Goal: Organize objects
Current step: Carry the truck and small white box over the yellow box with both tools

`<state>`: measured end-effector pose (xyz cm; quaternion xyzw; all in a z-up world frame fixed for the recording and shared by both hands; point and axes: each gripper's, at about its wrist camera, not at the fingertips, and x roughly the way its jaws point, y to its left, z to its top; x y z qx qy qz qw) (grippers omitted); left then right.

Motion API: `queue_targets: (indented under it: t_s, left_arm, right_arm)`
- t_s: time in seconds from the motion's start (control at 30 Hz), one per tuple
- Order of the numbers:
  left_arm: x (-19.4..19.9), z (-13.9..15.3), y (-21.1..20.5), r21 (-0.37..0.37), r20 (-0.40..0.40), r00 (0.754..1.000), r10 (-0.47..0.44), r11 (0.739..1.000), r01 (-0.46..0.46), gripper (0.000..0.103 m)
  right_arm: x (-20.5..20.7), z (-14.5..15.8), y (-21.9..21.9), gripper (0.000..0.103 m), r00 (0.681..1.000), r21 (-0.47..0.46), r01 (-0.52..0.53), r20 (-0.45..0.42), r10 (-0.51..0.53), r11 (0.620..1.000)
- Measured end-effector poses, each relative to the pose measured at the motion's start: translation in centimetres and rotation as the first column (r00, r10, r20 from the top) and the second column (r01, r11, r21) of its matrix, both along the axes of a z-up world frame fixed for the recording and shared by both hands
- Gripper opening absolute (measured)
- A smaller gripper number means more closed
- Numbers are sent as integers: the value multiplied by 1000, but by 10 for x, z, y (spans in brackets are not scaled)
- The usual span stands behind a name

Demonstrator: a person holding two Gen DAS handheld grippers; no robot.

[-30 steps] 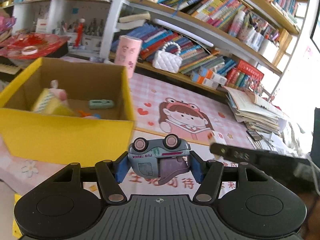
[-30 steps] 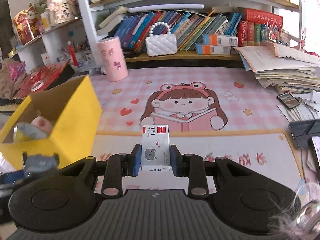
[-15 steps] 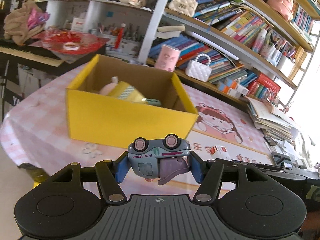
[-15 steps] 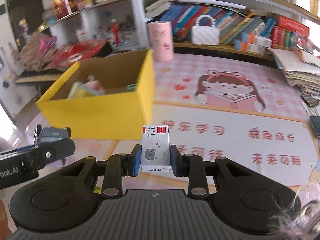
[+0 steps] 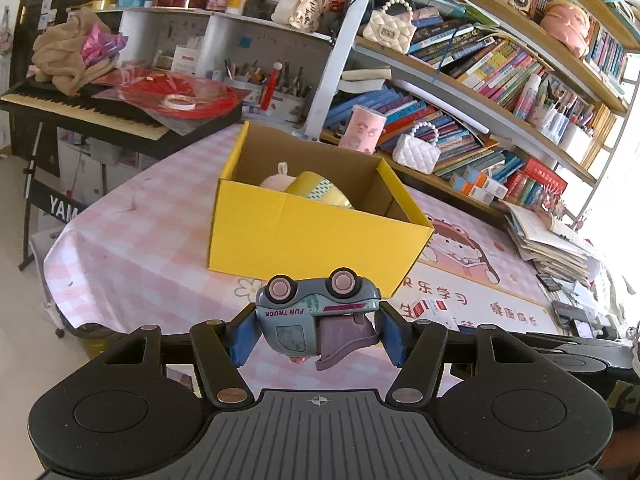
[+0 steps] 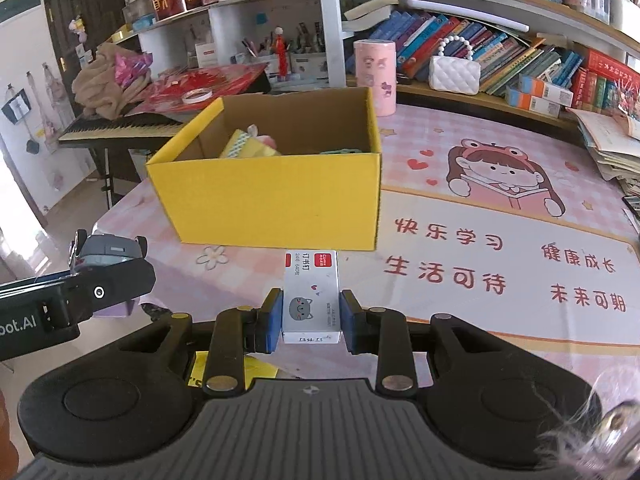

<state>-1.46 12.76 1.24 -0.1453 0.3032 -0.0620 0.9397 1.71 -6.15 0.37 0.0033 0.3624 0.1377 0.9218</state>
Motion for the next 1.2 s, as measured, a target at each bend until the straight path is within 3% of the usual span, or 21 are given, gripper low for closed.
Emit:
queue_targets:
  t_s: [0.3,0.63,1.2]
  left_arm:
    - [-10,2,11,-7,17,1000,-8,1000,8,61]
    - [3,7,15,-8,41,999,5,1000,-4,61]
    - [93,35,2,7,127,988,91,996,-92,61]
  right_arm:
    - [-15,5,15,28,1000,-15,-2,16,2,1000]
    - [-5,7,20,28,1000,-42,-9,23,10,999]
    - [104,36,13,28,987,-23,-64,148,67,998]
